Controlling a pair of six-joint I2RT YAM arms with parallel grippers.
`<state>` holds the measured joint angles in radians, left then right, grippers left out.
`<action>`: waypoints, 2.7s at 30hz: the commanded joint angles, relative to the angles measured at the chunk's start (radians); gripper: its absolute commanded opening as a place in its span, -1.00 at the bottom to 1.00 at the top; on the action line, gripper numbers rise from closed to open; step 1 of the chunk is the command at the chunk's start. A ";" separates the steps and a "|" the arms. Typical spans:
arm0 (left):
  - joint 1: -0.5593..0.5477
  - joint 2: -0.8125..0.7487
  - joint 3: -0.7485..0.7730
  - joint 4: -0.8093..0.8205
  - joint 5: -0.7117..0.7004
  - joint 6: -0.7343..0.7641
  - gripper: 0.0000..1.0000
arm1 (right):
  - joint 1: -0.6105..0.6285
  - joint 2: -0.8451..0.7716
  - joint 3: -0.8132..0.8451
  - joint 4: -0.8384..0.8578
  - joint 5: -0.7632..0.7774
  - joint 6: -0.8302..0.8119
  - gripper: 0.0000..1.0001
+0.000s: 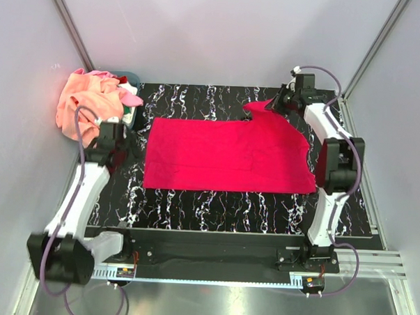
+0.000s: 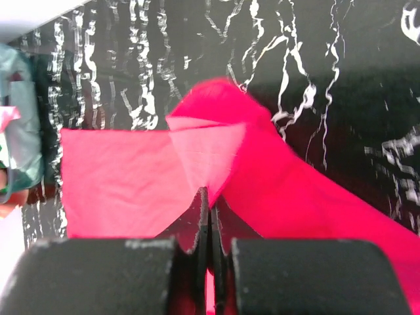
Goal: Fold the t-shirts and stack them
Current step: Fold the tshirt
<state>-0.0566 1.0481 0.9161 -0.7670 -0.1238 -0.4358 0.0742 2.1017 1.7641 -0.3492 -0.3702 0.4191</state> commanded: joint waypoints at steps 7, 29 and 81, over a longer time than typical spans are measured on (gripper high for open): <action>0.004 0.557 0.438 0.224 -0.010 -0.023 0.33 | -0.001 -0.224 -0.224 0.079 0.083 -0.014 -1.00; -0.006 1.316 1.092 0.170 0.013 -0.038 0.27 | 0.003 -0.436 -0.454 0.125 0.057 0.015 -1.00; -0.012 0.836 0.546 0.382 -0.013 0.112 -1.00 | -0.189 -0.701 -0.678 0.052 0.132 0.083 -1.00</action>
<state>-0.0662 1.9533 1.4738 -0.4377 -0.0917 -0.3779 -0.1078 1.4536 1.0969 -0.2840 -0.2794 0.5159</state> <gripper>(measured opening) 0.012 0.018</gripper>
